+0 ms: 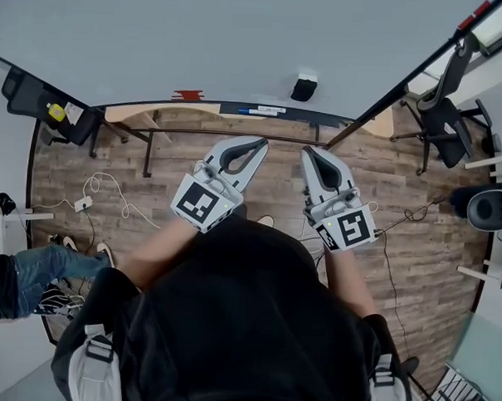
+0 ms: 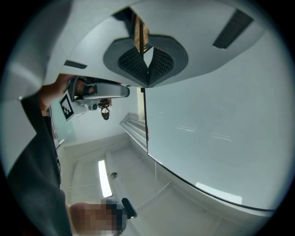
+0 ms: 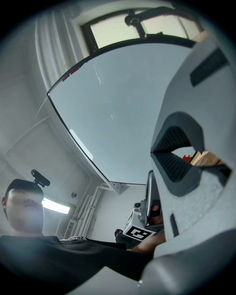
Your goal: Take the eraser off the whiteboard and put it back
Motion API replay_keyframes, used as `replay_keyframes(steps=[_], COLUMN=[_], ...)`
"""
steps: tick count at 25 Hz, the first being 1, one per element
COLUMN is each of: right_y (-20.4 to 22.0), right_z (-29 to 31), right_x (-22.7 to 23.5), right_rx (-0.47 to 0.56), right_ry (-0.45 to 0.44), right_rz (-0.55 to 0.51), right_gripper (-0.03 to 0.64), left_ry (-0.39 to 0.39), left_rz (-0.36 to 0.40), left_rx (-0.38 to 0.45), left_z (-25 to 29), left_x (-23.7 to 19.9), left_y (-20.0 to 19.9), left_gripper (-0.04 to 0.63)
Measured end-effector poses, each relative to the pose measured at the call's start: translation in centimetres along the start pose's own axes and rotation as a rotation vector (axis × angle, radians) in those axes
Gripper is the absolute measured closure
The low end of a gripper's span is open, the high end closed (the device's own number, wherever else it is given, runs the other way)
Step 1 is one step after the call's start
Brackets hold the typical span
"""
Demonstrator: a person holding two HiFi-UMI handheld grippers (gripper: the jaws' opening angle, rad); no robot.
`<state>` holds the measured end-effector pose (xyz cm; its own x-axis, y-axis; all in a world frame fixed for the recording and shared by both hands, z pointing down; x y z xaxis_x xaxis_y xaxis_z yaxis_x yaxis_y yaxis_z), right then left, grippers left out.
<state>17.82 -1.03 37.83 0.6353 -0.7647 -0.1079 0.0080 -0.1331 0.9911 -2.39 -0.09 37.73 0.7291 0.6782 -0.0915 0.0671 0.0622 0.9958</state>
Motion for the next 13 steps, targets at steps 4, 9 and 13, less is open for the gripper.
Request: replay_keyframes(steps=[4,9,13], right_y=[0.18,0.22,0.25], right_z=[0.16,0.17,0.26], right_x=[-0.26,-0.57,-0.6], right_rx=[0.001,0.003,0.007], right_ry=[-0.003,-0.012,-0.014], right_rz=[0.0,0.001,-0.002], right_gripper=[0.617,0.617,0.616], left_ry=[-0.006,-0.019,-0.023], left_rz=[-0.004,-0.004,-0.007], left_rx=[-0.004,-0.002,-0.008], left_z=[-0.15,-0.45,-0.53], left_x=[-0.06,-0.13,-0.18], left_y=[0.01,0.29,0.43], left_gripper=[0.601,0.601,0.601])
Point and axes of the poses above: the fingertips, and each gripper's own axes: z forward along the fingers, x to its right, y out of its underside, the point moved 9 cm from there along -z, backward along the fingers, and after that the axes turned 7 degrees about -z, right-handed, at the moved point
